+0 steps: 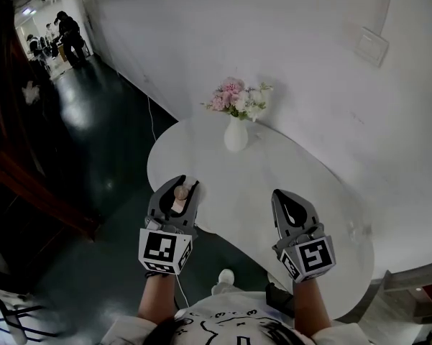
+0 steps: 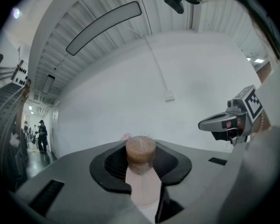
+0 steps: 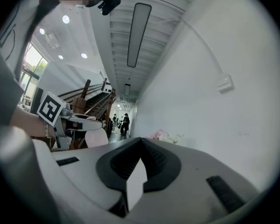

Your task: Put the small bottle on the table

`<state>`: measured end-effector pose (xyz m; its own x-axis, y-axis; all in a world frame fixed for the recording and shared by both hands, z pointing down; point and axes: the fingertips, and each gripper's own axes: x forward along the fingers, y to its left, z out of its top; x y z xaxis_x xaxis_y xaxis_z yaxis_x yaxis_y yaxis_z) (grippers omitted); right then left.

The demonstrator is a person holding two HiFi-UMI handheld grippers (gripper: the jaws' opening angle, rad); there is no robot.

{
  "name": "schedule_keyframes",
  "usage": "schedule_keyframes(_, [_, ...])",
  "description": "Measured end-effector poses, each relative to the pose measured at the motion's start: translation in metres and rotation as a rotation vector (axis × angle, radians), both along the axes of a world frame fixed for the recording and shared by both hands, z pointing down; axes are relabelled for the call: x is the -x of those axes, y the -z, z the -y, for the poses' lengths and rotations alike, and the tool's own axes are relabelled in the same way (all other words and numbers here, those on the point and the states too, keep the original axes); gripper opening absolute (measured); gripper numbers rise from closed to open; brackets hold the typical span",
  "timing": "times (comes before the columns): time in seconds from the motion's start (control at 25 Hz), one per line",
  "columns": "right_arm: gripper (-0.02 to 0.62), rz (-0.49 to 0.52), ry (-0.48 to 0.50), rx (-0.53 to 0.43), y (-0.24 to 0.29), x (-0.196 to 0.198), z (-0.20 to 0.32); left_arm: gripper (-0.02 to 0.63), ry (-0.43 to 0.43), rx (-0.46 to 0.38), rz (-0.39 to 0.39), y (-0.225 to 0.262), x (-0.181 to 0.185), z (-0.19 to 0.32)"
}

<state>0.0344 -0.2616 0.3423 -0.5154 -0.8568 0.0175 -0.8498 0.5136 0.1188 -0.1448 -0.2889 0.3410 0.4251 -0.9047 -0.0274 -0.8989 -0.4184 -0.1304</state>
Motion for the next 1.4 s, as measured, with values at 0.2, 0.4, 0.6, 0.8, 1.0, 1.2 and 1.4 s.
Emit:
schedule_keyframes(0.2, [-0.007,0.01,-0.023,0.027,-0.013,-0.005,0.045,0.12,-0.021,0.035,0.004,-0.017,-0.005,0.052])
schedule_keyframes(0.4, [-0.008,0.007,-0.045,0.067,-0.031,-0.013,0.069,0.12,-0.047,0.084,0.012,-0.042,-0.016,0.086])
schedule_keyframes(0.6, [-0.008,0.005,-0.082,0.1,-0.05,-0.026,0.085,0.12,-0.078,0.136,0.016,-0.069,-0.028,0.112])
schedule_keyframes(0.8, [-0.007,0.0,-0.133,0.124,-0.066,-0.039,0.097,0.12,-0.122,0.175,0.025,-0.09,-0.042,0.134])
schedule_keyframes(1.0, [-0.008,0.01,-0.189,0.163,-0.082,-0.047,0.106,0.12,-0.184,0.21,0.027,-0.107,-0.056,0.154])
schedule_keyframes(1.2, [-0.008,0.032,-0.242,0.204,-0.097,-0.048,0.113,0.12,-0.253,0.247,0.048,-0.123,-0.07,0.175])
schedule_keyframes(1.4, [-0.007,0.042,-0.299,0.233,-0.11,-0.049,0.118,0.12,-0.314,0.285,0.066,-0.145,-0.08,0.192])
